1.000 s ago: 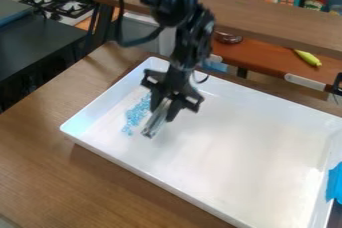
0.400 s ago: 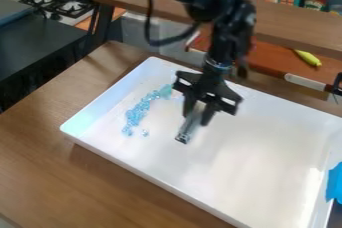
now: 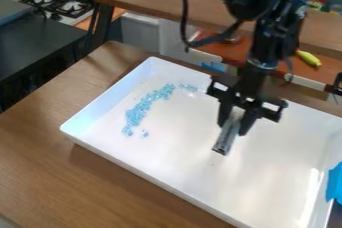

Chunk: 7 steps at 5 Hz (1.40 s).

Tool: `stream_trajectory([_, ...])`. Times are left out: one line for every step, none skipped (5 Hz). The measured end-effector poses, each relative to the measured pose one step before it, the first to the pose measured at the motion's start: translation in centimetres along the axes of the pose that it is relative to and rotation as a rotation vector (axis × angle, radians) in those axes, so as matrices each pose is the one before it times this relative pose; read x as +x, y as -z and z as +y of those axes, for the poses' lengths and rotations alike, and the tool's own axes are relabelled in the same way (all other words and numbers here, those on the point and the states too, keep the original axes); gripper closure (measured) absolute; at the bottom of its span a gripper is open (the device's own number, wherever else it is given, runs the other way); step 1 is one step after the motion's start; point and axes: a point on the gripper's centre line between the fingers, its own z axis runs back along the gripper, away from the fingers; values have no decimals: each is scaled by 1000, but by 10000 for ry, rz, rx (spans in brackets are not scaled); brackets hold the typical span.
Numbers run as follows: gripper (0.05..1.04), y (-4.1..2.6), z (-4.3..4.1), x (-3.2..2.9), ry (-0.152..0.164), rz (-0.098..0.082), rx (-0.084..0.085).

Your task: Sweep into pile

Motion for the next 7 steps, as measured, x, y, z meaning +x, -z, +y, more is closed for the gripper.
stream_trajectory([697, -229, -2811, -539, 129, 122, -43])
stream_trajectory([697, 290, -1939, -54, 37, 154, -68])
stream_trajectory([697, 660, -1372, 278, 8, 142, -5])
stream_trajectory([651, -487, -835, 128, 95, -221, -56])
stream_trajectory([344, 609, -139, 315, 80, -116, 10])
stream_trajectory([95, 1100, -339, -284, 257, -59, -260])
stream_trajectory([78, -773, 273, -329, 80, -134, -487])
